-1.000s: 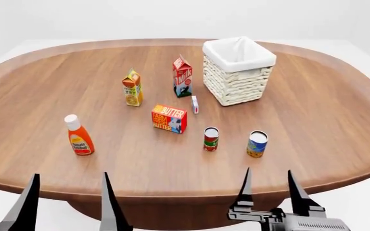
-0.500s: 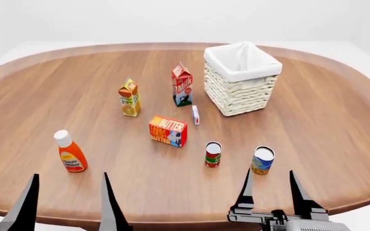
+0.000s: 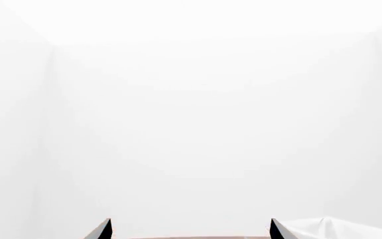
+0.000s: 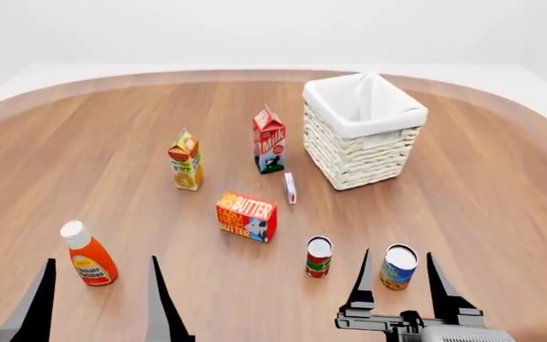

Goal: Pick up the cream cheese box and the butter, and put them in the basket.

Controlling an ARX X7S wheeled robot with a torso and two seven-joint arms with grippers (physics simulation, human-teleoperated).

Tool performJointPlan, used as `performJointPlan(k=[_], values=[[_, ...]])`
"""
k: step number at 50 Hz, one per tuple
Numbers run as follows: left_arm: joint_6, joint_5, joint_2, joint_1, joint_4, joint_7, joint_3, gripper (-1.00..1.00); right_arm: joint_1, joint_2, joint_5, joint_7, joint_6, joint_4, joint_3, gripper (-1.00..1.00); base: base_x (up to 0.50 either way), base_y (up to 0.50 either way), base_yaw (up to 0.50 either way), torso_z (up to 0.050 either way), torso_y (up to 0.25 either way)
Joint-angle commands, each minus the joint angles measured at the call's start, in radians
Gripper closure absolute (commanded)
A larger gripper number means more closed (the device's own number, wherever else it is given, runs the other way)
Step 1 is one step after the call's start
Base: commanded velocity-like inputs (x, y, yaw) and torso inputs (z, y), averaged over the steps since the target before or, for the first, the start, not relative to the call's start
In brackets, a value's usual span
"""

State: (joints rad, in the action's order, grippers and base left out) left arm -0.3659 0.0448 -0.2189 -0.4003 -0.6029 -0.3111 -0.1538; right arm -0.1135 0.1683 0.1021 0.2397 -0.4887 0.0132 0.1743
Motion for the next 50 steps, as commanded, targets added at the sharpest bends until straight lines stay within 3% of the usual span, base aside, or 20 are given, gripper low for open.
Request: performJointPlan(k=[1,50], values=[[-0.001,-0.002,-0.009,-0.003,-0.002,-0.008,-0.003,-1.00,0.002,0.006,0.003,0.007,-0.002,-0.003,0.008,-1.00,0.23,0.00,0.00,0.000,0.000],[-0.041,0.009,-0.038,-0.025,-0.007,-0.045,-0.019,-1.00,0.012,0.028,0.012,0.033,-0.002,-0.010,0.038,-1.00,0.23,0.00,0.00,0.000,0.000]])
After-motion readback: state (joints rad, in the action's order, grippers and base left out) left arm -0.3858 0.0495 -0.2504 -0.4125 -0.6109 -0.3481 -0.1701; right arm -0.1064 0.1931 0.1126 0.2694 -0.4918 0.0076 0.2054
